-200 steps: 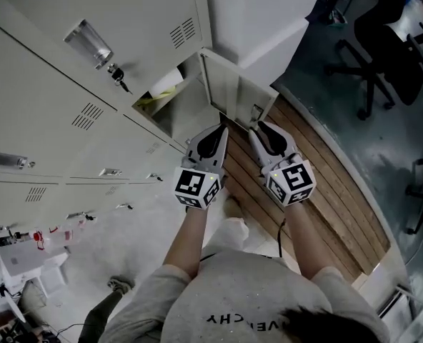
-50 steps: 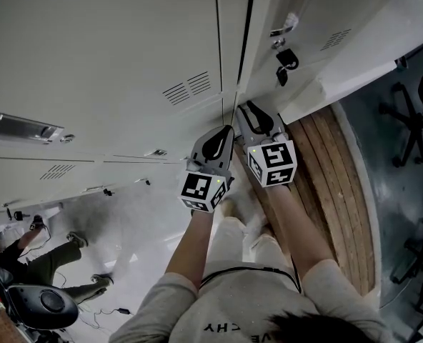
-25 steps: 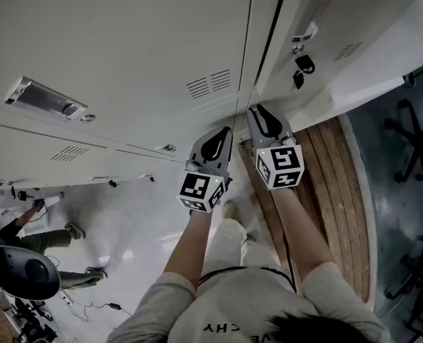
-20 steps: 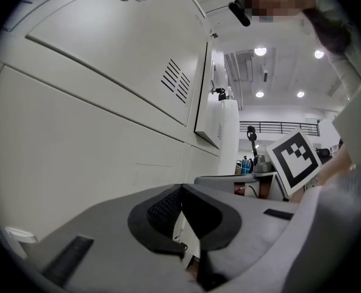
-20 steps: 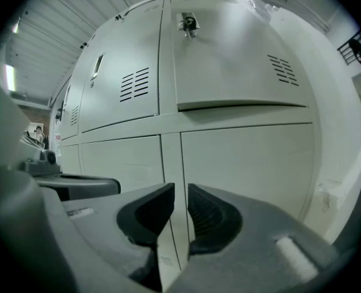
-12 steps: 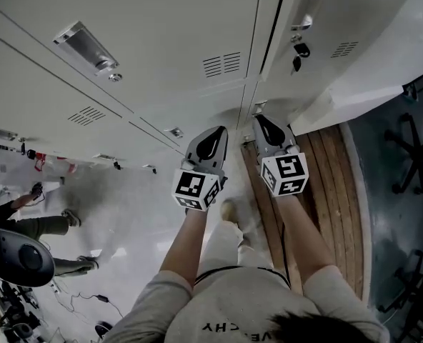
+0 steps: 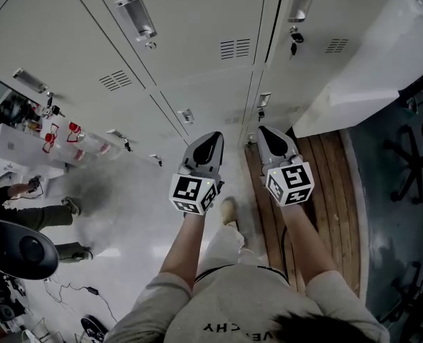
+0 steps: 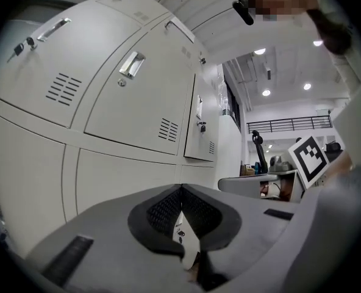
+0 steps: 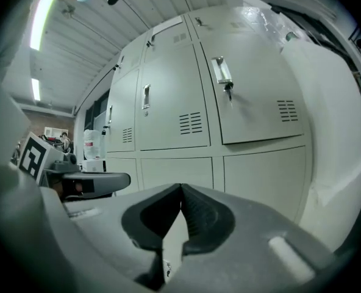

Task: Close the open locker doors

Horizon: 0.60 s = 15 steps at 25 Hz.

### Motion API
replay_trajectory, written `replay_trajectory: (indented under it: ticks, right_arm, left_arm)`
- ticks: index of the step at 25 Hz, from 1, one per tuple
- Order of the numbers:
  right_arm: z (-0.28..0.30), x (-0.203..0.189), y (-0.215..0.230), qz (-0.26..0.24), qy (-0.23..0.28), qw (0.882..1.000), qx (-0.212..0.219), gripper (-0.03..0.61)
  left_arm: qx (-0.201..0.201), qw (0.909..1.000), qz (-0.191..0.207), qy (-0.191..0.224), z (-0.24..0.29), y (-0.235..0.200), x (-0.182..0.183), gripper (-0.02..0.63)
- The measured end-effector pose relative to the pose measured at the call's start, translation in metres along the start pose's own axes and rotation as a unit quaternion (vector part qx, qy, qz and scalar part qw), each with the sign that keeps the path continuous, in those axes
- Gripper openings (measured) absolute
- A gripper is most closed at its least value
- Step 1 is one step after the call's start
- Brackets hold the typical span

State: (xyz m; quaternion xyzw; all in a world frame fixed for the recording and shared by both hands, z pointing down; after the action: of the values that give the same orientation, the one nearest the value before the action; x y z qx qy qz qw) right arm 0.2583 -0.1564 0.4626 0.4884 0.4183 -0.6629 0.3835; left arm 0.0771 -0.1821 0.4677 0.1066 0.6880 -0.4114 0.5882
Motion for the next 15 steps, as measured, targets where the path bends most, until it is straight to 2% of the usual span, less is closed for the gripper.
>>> replay_trajectory:
  ticks: [9, 15]
  right_arm:
    - [-0.060, 0.029, -0.048, -0.011, 0.038, 0.998, 0.053, -0.002]
    - [-0.096, 0.044, -0.076, -0.014, 0.055, 0.996, 0.074, -0.002]
  left_arm:
    - [0.041, 0.9988, 0.012, 0.022, -0.091, 0.026, 0.010, -0.002]
    - [0.059, 0.9975, 0.019, 0.036, -0.142, 0.047, 0.017, -0.002]
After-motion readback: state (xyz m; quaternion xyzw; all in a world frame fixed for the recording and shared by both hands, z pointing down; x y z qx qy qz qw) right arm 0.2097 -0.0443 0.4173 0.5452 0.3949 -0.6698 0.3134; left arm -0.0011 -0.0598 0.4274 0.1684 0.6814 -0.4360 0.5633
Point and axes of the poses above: the fingertips, and each gripper's own axes: z forward along the fingers, y to its right, x out of its top, the point moved 8 cm from there along -z, backward along the fingers, and after that the axes turned 15 degrees about -z, right-handed, at the moved point
